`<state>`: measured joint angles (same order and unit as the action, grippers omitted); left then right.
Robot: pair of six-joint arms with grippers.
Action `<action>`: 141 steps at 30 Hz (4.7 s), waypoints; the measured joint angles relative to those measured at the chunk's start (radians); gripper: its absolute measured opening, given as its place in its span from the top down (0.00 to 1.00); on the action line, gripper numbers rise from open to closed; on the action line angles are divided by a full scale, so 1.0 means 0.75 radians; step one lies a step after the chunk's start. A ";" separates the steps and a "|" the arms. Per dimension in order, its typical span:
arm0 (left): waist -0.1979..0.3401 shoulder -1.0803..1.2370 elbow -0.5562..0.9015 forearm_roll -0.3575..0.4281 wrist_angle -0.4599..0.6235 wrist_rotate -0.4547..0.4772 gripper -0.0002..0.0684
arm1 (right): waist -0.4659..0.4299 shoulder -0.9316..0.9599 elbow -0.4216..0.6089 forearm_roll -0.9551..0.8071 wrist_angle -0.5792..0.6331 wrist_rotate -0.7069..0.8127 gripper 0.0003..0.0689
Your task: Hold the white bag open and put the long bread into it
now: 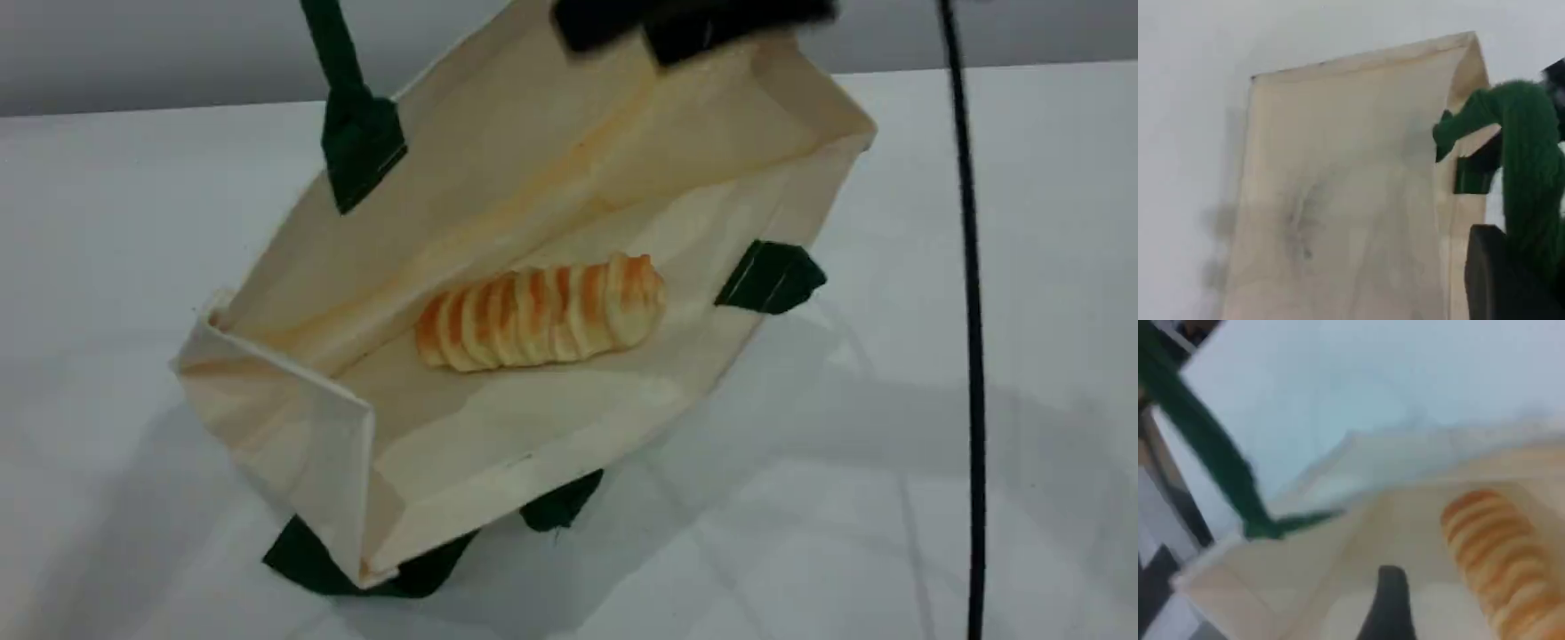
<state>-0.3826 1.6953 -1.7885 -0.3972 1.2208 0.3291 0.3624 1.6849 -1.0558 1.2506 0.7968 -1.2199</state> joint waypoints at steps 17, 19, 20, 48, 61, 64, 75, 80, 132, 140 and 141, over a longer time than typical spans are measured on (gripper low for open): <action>-0.001 0.232 0.000 0.012 -0.004 0.009 0.39 | -0.019 -0.437 0.001 -0.347 0.023 0.350 0.19; -0.001 0.231 0.000 0.011 -0.003 0.019 0.32 | -0.019 -0.491 0.001 -0.389 0.040 0.396 0.19; -0.001 0.231 0.000 0.011 -0.003 0.019 0.30 | -0.019 -0.516 0.001 -0.413 0.054 0.414 0.19; -0.213 -0.209 0.001 0.093 0.003 -0.191 0.28 | -0.019 -1.366 0.164 -1.238 0.570 1.269 0.27; -0.349 -0.630 0.092 0.180 0.004 -0.357 0.28 | -0.019 -2.014 0.537 -1.368 0.516 1.382 0.28; -0.349 -0.743 0.230 0.188 0.003 -0.361 0.28 | -0.019 -2.150 0.612 -1.388 0.447 1.383 0.28; -0.349 -1.263 0.875 0.220 0.000 -0.487 0.28 | -0.019 -2.248 0.727 -1.513 0.374 1.451 0.28; -0.349 -1.552 1.143 0.289 -0.029 -0.510 0.28 | -0.019 -2.247 0.733 -1.509 0.359 1.451 0.28; 0.310 -2.170 1.715 0.428 -0.193 -0.481 0.28 | -0.488 -2.247 0.732 -1.498 0.363 1.446 0.28; 0.470 -2.196 1.715 0.428 -0.192 -0.480 0.28 | -0.488 -2.247 0.732 -1.497 0.363 1.446 0.28; 0.469 -2.217 1.715 0.425 -0.192 -0.480 0.28 | -0.488 -2.247 0.732 -1.497 0.363 1.446 0.28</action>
<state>-0.0309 0.0322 -0.5019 -0.0782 1.0767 -0.0306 -0.0039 0.0000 -0.5070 0.1276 1.0687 -0.1352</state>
